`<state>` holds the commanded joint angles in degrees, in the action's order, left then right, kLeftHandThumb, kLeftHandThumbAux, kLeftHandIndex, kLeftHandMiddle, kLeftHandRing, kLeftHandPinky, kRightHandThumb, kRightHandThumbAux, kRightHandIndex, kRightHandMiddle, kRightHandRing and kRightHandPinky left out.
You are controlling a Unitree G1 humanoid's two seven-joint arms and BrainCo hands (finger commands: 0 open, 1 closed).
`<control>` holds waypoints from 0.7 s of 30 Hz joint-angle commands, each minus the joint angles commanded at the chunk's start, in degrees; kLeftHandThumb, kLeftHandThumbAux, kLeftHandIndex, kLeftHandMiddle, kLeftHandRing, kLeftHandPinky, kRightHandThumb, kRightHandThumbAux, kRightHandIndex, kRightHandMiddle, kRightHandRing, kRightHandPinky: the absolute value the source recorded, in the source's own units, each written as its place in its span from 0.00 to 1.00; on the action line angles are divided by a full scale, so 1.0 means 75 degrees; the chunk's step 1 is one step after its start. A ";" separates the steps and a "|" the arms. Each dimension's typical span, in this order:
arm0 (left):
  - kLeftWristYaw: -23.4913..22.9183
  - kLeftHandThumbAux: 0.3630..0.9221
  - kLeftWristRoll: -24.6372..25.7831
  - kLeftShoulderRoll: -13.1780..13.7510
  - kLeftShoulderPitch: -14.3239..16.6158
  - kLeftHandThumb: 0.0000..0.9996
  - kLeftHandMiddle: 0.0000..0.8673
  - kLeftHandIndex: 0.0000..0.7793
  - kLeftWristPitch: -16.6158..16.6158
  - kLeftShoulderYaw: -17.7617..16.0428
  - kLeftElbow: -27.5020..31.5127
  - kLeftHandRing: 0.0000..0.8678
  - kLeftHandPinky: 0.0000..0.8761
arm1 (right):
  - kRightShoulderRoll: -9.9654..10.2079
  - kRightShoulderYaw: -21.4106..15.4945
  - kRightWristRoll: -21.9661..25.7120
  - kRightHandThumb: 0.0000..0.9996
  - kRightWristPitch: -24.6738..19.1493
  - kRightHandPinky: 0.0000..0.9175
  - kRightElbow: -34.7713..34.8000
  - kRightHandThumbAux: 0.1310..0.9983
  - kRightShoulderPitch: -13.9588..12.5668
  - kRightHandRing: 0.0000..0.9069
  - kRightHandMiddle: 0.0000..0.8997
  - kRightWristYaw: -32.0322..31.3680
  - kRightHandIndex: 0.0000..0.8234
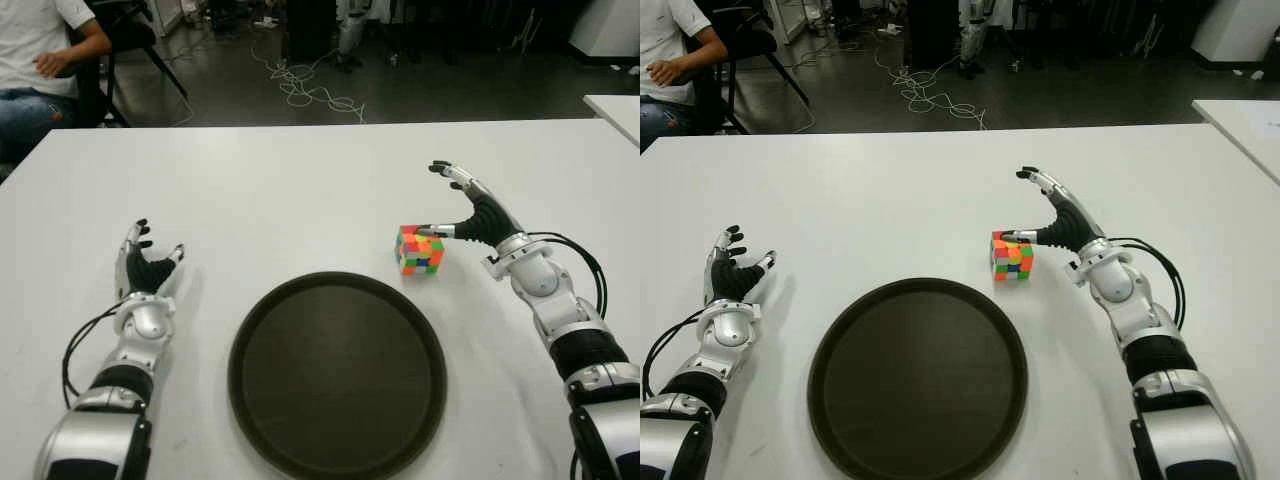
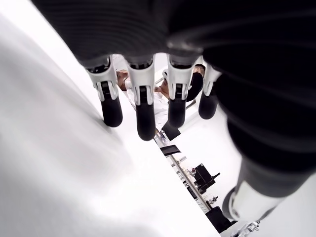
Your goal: Pick up the Rubik's Cube and put it in the plate
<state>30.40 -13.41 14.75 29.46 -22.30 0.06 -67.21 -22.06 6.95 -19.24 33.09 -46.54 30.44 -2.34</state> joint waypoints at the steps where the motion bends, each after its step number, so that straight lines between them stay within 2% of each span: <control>1: 0.0009 0.68 -0.0004 -0.0002 -0.0001 0.14 0.20 0.12 0.0005 0.0002 0.0004 0.21 0.24 | -0.0035 0.0035 -0.0068 0.00 -0.0023 0.19 0.0034 0.57 -0.0001 0.10 0.06 0.0025 0.16; 7: 0.0062 0.67 -0.0034 0.0001 0.0004 0.13 0.16 0.12 0.0080 0.0017 -0.0005 0.16 0.18 | -0.0178 0.0185 -0.0372 0.00 -0.0223 0.21 0.0267 0.60 -0.0026 0.12 0.08 0.0131 0.16; 15: 0.0066 0.67 -0.0020 -0.0020 -0.0003 0.16 0.16 0.12 0.0022 0.0006 0.0003 0.16 0.18 | -0.0353 0.0387 -0.0643 0.00 -0.0537 0.21 0.0570 0.59 -0.0066 0.15 0.10 0.0083 0.10; 21: 0.0091 0.67 -0.0024 -0.0039 -0.0005 0.16 0.16 0.12 0.0041 0.0008 0.0021 0.16 0.17 | -0.0471 0.0530 -0.0841 0.00 -0.0978 0.15 0.0953 0.67 -0.0117 0.13 0.09 -0.0112 0.07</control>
<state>31.09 -13.59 14.46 29.43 -21.99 0.12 -67.05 -25.59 10.92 -25.55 25.75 -39.39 29.56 -3.17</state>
